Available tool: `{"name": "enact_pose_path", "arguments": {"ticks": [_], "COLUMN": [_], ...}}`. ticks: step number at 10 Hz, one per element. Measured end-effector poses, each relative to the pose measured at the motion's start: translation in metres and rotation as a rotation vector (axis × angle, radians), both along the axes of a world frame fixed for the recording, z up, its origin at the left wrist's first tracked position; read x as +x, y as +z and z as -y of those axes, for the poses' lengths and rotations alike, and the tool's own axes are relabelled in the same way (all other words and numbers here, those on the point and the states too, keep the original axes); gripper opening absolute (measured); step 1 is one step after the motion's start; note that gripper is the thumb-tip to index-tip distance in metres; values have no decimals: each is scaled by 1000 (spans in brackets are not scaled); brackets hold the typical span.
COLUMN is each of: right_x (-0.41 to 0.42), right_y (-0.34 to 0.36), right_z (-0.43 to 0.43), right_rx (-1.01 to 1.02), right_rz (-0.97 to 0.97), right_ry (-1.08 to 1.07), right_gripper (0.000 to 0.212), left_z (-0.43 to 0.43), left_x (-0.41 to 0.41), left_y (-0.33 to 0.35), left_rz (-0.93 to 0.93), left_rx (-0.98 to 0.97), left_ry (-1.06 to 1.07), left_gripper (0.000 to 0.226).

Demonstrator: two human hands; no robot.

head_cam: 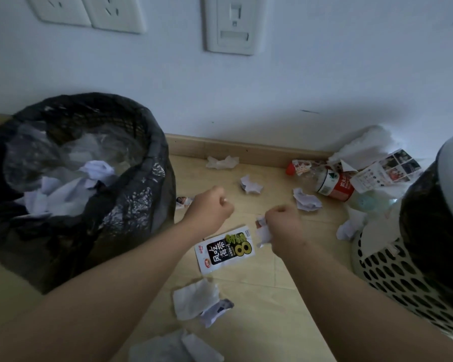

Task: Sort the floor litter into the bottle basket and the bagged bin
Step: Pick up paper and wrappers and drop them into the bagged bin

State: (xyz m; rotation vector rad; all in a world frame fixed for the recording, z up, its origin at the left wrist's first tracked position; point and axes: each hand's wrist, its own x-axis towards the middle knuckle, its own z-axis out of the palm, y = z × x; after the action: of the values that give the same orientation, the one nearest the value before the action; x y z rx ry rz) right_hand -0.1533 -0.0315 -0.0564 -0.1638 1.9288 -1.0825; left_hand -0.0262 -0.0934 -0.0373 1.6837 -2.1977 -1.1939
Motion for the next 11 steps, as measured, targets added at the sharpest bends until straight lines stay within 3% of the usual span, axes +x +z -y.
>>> {"name": "enact_pose_path", "arguments": {"ticks": [2, 3, 4, 5, 7, 10, 11], "right_x": [18, 33, 68, 92, 161, 199, 204], "right_y": [60, 80, 112, 134, 151, 143, 140], "right_z": [31, 46, 58, 68, 78, 80, 83], "right_rx": [-162, -263, -401, -444, -540, -568, -542], "right_rz": [200, 321, 326, 280, 124, -233, -500], "right_ry": [41, -13, 6, 49, 134, 357, 541], "right_gripper": [17, 20, 21, 25, 23, 16, 23], "left_z": [5, 15, 24, 32, 41, 47, 46], "left_x": [-3, 10, 41, 79, 141, 167, 170], "left_y": [70, 96, 113, 130, 132, 112, 109], "left_rz": [-287, -488, -672, -669, -347, 58, 261], "left_rx": [-209, -285, -319, -449, -643, -570, -554], "left_ry": [212, 315, 444, 545, 566, 353, 315], "left_gripper": [11, 14, 25, 25, 5, 23, 23]}}
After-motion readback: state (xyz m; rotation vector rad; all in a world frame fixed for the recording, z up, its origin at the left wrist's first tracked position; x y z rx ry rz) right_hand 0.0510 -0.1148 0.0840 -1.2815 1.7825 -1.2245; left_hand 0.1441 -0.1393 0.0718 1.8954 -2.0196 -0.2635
